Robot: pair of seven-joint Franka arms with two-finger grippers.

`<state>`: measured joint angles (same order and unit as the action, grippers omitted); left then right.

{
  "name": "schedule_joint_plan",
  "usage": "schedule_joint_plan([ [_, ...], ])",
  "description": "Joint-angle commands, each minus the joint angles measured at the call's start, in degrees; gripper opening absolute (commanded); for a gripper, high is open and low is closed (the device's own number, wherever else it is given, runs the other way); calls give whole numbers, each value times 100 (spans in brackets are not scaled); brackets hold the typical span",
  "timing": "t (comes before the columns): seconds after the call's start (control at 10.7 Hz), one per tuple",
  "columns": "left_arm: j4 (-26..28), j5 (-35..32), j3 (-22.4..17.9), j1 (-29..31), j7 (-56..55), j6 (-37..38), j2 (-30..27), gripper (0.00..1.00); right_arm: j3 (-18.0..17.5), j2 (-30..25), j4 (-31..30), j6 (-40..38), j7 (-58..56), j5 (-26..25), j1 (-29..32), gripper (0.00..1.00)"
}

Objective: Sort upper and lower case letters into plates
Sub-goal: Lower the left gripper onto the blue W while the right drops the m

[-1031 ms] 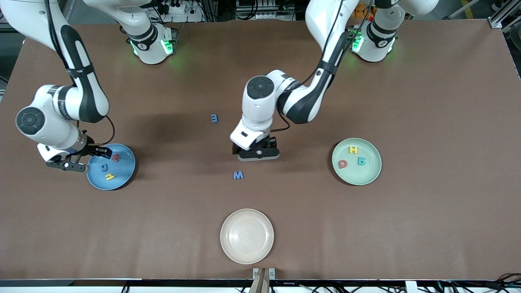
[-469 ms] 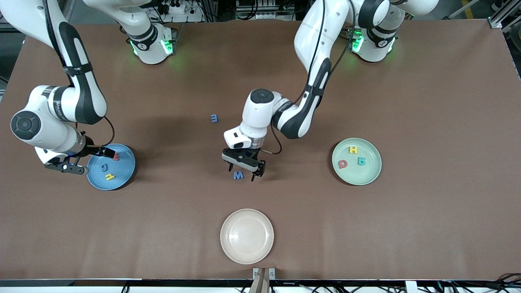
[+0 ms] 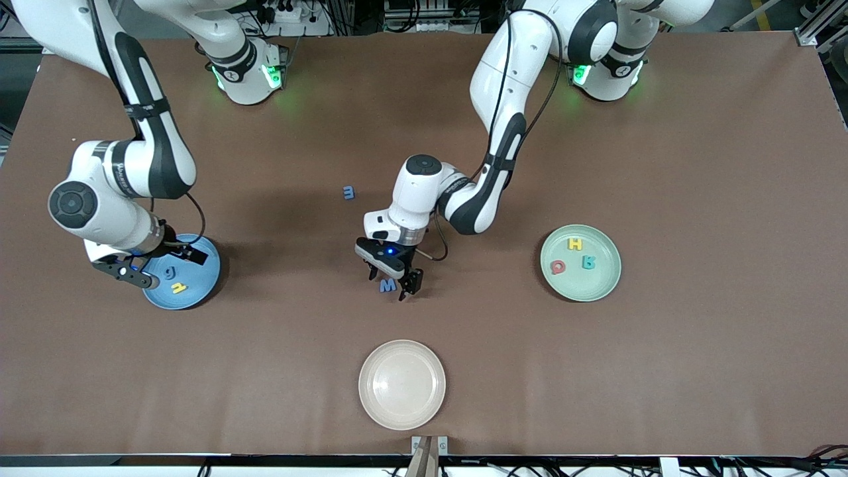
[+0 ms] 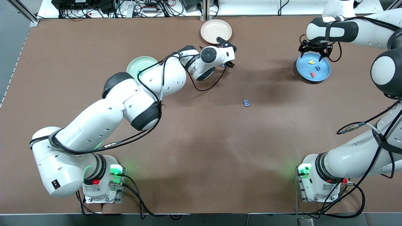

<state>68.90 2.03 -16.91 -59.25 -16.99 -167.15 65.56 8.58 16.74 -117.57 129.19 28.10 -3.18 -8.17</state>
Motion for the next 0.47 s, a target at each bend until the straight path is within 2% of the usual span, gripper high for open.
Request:
schedule_joint_plan([
  [0.0,-193,-124,-41,-7,-32,-98,194,100,-67,-118,-38,-52,678,28,-53,100],
  [0.28,-176,-98,3,19,-94,-98,255,100,-76,-180,-73,-104,1083,28,-27,100],
  [0.38,-176,-81,3,19,-164,-98,255,97,-76,-145,-64,-87,1119,28,-18,100],
])
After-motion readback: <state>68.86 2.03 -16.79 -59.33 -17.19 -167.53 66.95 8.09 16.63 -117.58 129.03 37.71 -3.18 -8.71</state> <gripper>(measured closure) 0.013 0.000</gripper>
